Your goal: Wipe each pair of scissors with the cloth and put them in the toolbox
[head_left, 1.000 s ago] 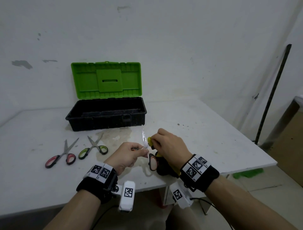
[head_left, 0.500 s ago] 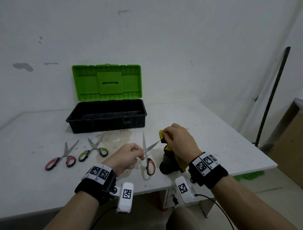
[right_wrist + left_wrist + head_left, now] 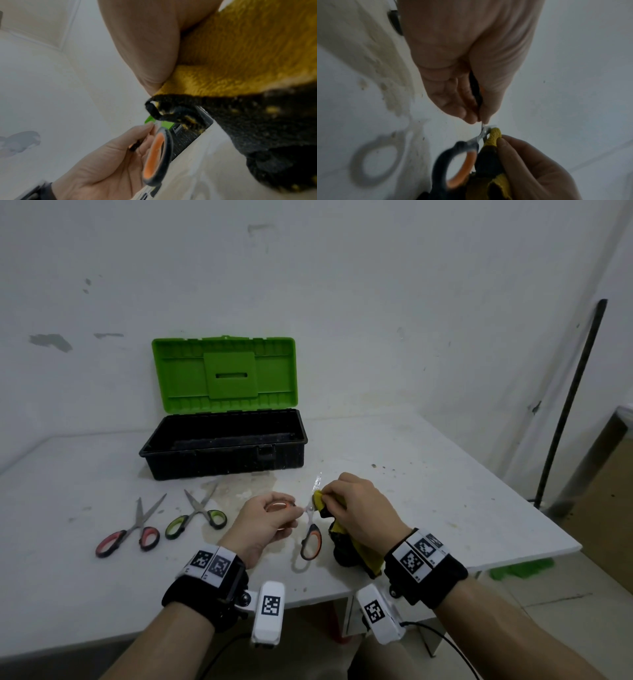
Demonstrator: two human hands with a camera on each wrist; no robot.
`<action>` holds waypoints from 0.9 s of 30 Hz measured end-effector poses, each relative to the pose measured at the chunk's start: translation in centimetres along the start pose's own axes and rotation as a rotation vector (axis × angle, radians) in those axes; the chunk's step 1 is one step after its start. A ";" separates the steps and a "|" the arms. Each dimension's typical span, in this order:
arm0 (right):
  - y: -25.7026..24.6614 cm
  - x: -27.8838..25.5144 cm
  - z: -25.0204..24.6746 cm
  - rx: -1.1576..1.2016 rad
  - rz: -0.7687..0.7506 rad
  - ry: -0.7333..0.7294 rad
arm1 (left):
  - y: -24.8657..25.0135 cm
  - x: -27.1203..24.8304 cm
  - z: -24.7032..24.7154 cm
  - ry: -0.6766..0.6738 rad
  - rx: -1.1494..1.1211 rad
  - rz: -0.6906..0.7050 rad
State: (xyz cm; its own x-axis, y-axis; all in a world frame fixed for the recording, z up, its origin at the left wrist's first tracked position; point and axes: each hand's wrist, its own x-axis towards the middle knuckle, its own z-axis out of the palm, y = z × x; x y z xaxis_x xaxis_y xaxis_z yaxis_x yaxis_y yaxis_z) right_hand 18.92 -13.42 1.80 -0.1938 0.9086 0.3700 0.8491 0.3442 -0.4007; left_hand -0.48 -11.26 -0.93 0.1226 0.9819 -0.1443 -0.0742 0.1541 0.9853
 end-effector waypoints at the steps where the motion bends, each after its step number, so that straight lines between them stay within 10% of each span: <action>1: -0.1 0.0 0.1 0.006 -0.003 0.006 | 0.0 0.0 0.1 0.018 -0.051 0.006; 27: -2.9 0.3 0.5 -0.103 -0.124 0.062 | -0.2 -0.8 2.3 0.142 -0.255 0.154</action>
State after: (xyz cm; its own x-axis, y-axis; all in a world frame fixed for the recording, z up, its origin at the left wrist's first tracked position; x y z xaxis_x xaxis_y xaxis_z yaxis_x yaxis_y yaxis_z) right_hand 16.13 -14.00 2.67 -0.2718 0.8433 0.4636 0.8672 0.4235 -0.2619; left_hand 1.68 -12.31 -0.86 -0.0473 0.9986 -0.0242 -0.3291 0.0073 0.9443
